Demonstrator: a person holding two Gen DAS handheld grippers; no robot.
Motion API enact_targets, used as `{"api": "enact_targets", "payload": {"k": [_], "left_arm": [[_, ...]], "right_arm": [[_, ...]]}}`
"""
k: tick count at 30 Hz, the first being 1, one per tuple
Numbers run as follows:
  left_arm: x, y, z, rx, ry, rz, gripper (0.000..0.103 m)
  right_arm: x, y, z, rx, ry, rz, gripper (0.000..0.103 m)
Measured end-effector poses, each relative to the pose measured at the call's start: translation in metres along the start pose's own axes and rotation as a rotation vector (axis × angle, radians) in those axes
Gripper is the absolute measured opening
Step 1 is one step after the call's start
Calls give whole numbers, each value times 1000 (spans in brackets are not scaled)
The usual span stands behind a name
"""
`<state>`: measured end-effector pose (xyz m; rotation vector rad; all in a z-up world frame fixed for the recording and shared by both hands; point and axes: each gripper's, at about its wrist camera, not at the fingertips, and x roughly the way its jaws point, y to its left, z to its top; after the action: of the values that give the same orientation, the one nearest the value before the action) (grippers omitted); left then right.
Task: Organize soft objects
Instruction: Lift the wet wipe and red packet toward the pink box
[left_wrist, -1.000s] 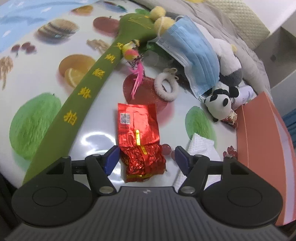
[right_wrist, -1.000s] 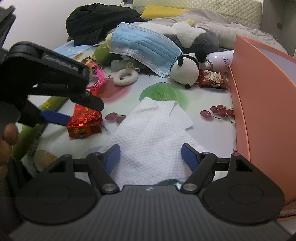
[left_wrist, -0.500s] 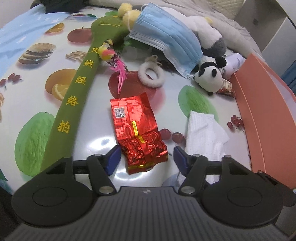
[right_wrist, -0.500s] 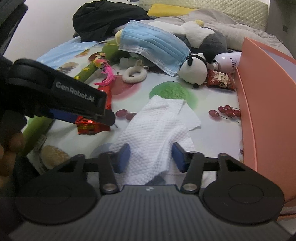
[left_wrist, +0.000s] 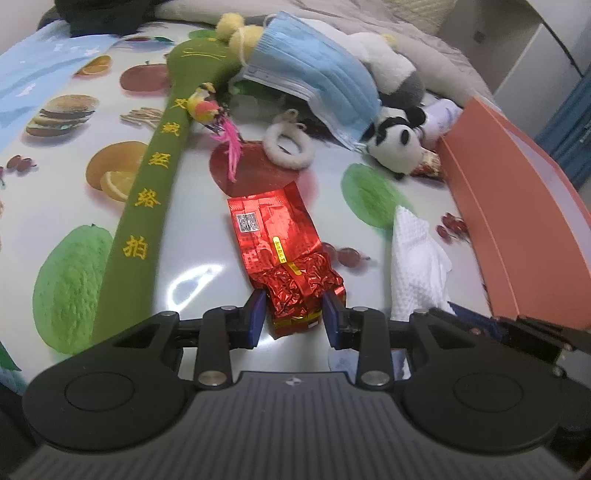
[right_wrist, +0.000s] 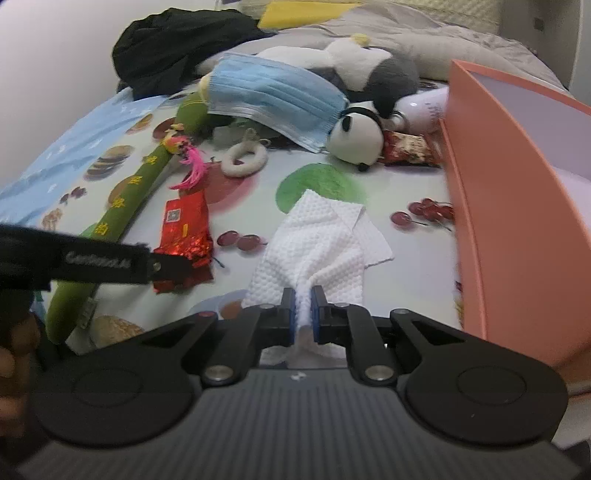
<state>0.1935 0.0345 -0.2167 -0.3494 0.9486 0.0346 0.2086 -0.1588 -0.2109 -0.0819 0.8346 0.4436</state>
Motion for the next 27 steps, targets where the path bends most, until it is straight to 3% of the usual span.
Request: {"api": "enact_targets", "payload": {"k": [11, 14, 16, 18, 19, 27], "left_arm": [[-12, 12, -11, 78, 51, -81, 39], [-15, 17, -14, 48, 48, -80, 39], [-18, 17, -16, 31, 39, -76, 45], [-21, 16, -18, 4, 32, -80, 63], [-23, 14, -19, -13, 25, -75, 66], [-26, 2, -25, -143, -60, -17, 67]], "right_arm": [[-15, 11, -8, 6, 33, -25, 12], [-15, 14, -10, 9, 39, -25, 12], [-15, 13, -10, 12, 39, -26, 12], [-16, 11, -9, 21, 36, -26, 12], [-16, 10, -10, 24, 33, -27, 12], [-18, -3, -10, 48, 3, -43, 13]]}}
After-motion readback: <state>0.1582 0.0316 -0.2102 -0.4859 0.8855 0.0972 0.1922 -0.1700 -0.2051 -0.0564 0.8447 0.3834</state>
